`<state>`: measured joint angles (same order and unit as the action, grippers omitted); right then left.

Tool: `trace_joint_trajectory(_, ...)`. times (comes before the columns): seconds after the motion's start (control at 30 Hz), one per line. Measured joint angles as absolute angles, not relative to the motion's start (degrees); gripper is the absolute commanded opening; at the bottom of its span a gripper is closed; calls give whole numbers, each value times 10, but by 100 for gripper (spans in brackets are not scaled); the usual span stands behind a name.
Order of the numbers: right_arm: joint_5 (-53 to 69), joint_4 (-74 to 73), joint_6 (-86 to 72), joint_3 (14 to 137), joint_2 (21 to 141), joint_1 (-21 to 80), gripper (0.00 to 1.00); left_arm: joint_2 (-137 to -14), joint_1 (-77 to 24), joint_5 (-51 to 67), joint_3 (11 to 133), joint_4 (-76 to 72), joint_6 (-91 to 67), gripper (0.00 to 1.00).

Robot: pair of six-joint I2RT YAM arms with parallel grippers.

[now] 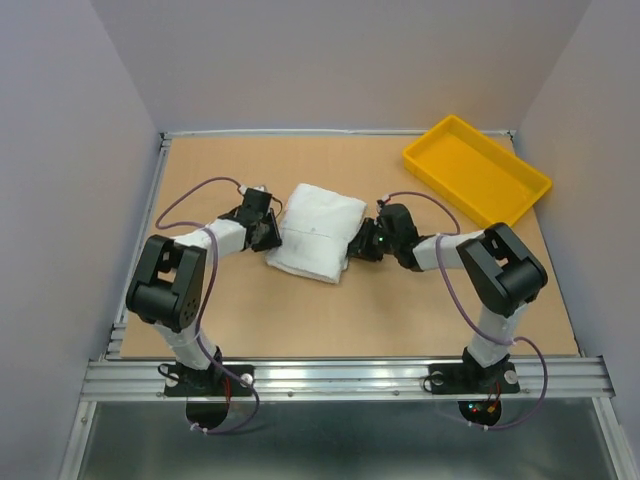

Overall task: Fold and stack the long sleeve shirts
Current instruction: Fold the shirt

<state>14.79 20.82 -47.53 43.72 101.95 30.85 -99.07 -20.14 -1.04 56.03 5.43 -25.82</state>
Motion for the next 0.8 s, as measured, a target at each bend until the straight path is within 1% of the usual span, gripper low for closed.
trace_joint_trajectory(0.03,149,206,-469,448,1028,302,28,-977,-201,-8,543,52,-266,43)
trace_joint_trajectory(0.13,149,178,-425,550,1092,259,30,-889,-207,20,452,53,-307,49)
trace_joint_trajectory(0.2,148,143,-395,627,1131,239,34,-836,-228,38,401,56,-333,53)
trace_joint_trajectory(0.23,149,124,-375,688,1163,227,35,-806,-256,41,380,60,-342,56)
trace_joint_trajectory(0.3,151,99,-345,770,1202,212,40,-768,-314,50,366,68,-351,60)
trace_joint_trajectory(0.33,150,90,-335,791,1207,210,43,-753,-346,55,366,67,-355,61)
trace_joint_trajectory(0.37,151,79,-324,805,1208,209,49,-743,-366,57,366,64,-356,63)
trace_joint_trajectory(0.4,152,70,-314,815,1203,209,52,-729,-389,54,367,63,-354,64)
trace_joint_trajectory(0.43,153,67,-305,816,1198,210,58,-716,-408,48,369,63,-350,68)
trace_joint_trajectory(0.5,153,42,-290,811,1168,212,65,-699,-428,24,376,69,-337,75)
trace_joint_trajectory(0.53,149,39,-284,798,1145,215,72,-690,-439,-4,389,72,-321,77)
trace_joint_trajectory(0.57,148,39,-282,786,1130,215,76,-689,-445,-17,396,74,-314,77)
trace_joint_trajectory(0.67,135,29,-277,713,1036,217,85,-709,-474,-87,450,89,-264,79)
trace_joint_trajectory(0.77,126,27,-281,637,944,217,91,-755,-510,-146,501,97,-219,79)
trace_joint_trajectory(0.8,122,26,-285,608,910,217,91,-778,-526,-171,520,103,-202,79)
